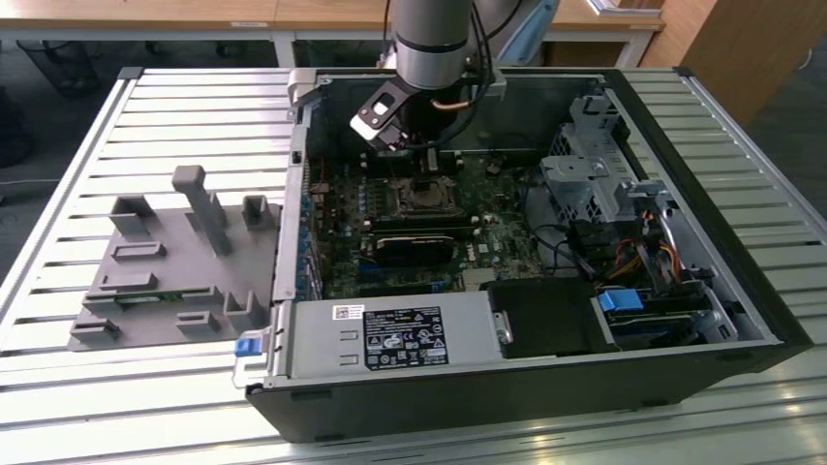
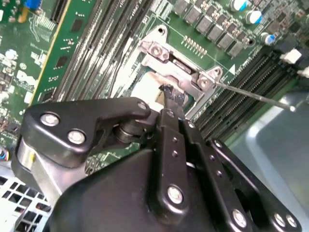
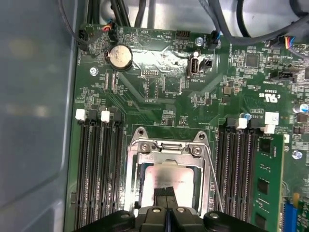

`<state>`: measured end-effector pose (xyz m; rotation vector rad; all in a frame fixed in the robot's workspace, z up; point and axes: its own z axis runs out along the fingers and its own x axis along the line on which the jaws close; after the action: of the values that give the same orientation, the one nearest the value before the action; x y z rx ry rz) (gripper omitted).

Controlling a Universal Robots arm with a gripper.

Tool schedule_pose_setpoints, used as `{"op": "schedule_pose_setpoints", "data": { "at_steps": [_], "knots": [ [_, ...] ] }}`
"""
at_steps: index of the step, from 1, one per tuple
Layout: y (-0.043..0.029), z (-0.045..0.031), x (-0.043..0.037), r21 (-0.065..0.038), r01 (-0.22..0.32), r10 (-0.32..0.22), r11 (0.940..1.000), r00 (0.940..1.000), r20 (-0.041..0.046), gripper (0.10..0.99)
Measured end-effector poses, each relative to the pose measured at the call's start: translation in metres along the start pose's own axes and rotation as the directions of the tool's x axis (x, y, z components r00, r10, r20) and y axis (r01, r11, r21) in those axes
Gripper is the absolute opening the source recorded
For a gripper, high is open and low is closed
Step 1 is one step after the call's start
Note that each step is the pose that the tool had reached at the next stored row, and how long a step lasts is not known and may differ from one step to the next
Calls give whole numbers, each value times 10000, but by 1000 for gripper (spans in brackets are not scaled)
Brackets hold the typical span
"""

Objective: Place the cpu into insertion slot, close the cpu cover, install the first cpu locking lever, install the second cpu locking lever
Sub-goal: 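Close the cpu cover, then install the first cpu locking lever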

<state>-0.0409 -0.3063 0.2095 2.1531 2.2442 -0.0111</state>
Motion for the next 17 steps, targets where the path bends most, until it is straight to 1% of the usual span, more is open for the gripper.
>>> {"op": "schedule_pose_setpoints", "data": {
  "at_steps": [3,12,17],
  "knots": [
    [9,0,-1,-1,2,-2,10000,10000,0,106],
    [81,1,-4,1,0,0,10000,10000,0,106],
    [103,1,-5,1,0,0,10000,10000,0,106]
  ]
}}
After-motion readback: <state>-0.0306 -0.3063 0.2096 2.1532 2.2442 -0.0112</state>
